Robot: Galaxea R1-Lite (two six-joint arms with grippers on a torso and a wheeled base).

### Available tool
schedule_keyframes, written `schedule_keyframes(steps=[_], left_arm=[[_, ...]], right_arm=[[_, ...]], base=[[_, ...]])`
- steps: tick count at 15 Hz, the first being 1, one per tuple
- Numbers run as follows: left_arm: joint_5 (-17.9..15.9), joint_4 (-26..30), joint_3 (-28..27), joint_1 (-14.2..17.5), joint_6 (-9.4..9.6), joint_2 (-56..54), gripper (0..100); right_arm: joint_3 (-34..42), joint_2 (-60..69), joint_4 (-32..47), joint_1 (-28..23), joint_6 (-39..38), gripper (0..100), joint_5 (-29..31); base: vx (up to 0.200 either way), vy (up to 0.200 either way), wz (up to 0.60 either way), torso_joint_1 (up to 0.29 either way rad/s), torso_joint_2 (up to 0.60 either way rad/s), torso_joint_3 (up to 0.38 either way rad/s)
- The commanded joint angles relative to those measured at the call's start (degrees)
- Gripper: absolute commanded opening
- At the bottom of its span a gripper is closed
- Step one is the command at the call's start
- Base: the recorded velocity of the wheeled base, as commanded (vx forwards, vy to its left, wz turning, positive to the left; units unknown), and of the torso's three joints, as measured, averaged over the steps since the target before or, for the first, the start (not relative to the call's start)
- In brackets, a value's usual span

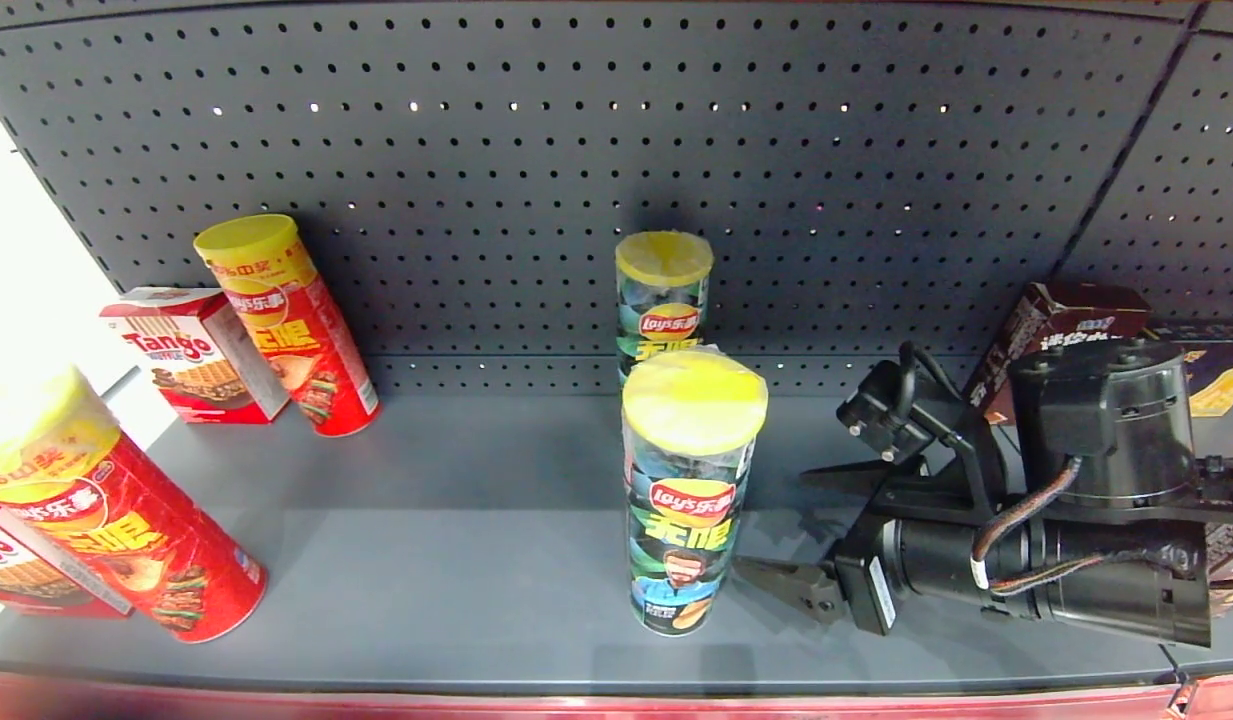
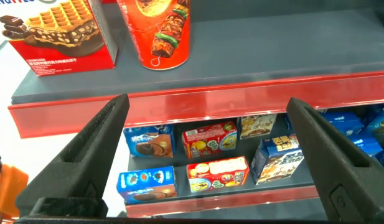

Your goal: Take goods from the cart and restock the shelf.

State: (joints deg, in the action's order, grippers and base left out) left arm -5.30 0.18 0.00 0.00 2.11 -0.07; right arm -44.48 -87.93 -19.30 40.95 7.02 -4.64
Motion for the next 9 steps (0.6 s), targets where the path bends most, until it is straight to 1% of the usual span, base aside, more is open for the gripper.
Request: schedule_keyframes(steps=[1, 9], left_arm=[[-0.06, -0.01, 0.0, 0.0, 0.0, 0.07, 100], [-0.06, -0.01, 0.0, 0.0, 0.09, 0.07, 100]], right_arm=[[-0.08, -0.49, -0.04, 0.18, 0.01, 100, -0.01], [-0.25, -0.84, -0.13, 0.8, 0.01, 100, -0.01]], base=[[0.0, 0.0, 0.0, 0.0, 0.0, 0.0], [0.0, 0.0, 0.0, 0.0, 0.0, 0.0]])
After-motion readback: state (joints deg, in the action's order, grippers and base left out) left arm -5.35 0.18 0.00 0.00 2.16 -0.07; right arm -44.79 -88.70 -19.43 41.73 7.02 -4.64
